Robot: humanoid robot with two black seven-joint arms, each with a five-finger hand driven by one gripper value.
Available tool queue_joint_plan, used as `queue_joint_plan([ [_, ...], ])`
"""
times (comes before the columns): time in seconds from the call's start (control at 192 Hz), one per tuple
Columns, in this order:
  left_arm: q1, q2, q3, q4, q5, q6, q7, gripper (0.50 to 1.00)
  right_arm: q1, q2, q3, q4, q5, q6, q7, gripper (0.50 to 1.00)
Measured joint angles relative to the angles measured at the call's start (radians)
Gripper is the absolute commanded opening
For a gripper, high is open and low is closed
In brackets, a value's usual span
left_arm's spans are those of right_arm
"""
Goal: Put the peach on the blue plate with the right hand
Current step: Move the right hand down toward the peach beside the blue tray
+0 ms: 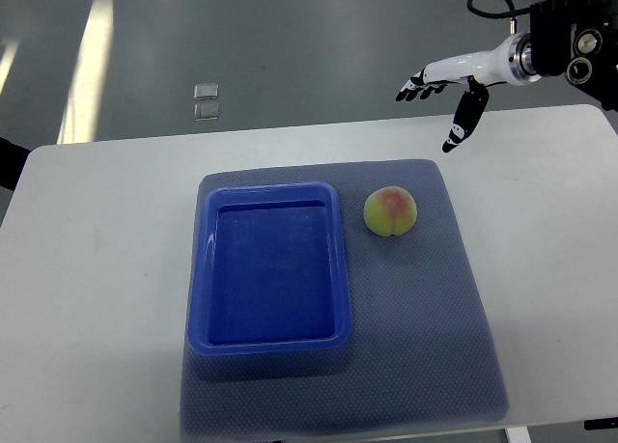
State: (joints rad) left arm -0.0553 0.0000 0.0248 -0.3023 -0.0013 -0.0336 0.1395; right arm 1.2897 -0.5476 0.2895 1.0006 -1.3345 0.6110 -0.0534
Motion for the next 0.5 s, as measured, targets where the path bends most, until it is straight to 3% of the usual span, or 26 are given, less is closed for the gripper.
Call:
queue_joint_plan([
  [0.166,0.000,0.000,0.000,0.005,0.000,0.000,0.000,1.000,-0.048,0.031,-0.004,0.001,0.001,0.000,-0.029,0.932],
  [0.499,-0.001,0.000,0.000,0.004,0.001,-0.002,0.000,1.000,-0.131,0.073,-0.002,0.001,-0.002,0.000,-0.027,0.928],
])
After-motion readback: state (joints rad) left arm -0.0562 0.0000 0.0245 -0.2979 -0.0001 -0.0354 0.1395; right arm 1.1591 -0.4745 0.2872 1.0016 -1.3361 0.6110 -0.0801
